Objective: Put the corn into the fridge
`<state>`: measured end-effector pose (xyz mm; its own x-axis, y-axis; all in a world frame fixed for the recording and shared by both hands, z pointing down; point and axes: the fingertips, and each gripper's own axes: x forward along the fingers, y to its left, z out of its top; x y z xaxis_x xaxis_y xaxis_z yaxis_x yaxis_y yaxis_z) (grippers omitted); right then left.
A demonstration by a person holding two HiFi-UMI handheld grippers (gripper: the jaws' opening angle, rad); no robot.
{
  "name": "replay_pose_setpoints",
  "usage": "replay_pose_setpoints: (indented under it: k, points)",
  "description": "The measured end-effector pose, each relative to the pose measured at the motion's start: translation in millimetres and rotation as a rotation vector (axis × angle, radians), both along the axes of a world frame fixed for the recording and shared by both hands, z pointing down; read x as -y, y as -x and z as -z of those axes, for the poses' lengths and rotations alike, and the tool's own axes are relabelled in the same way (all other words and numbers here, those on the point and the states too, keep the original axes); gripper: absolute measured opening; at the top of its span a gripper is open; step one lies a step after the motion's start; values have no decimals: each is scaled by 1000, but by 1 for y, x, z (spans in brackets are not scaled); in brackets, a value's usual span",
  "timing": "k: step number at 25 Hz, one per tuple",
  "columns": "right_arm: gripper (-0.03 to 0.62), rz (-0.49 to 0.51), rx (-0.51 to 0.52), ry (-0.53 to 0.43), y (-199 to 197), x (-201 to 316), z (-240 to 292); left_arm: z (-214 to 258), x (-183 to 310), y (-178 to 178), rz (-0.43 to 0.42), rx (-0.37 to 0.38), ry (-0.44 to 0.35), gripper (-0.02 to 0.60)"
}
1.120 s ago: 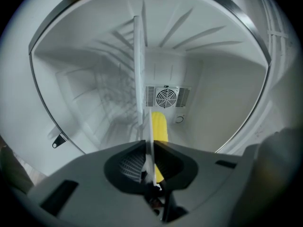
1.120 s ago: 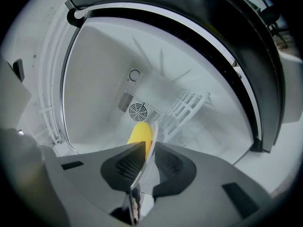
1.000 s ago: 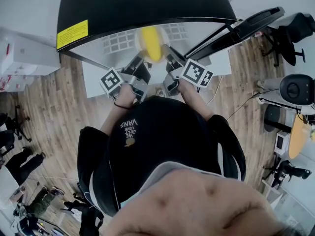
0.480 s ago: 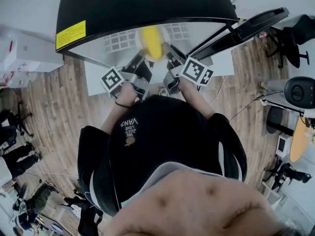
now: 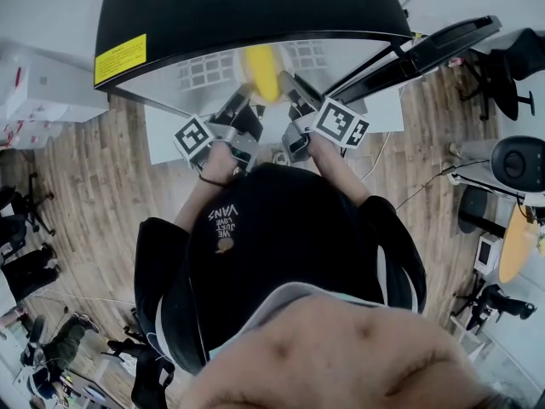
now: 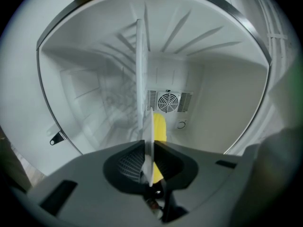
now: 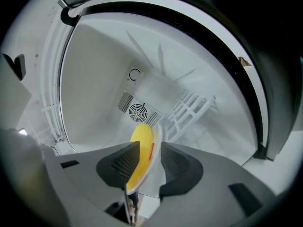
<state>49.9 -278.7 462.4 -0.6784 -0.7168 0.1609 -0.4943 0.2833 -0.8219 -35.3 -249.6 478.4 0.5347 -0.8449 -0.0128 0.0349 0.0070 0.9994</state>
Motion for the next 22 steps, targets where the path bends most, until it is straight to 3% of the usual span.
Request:
replay_pose_setpoints:
  k: [12,22]
  points:
    - [133,-31,9,-15,-8,3,5,0,2,1,41,-30,42,46]
    - [135,-39,-126,-139,-11,-2,16,-1,7,2,71,-56,54,46]
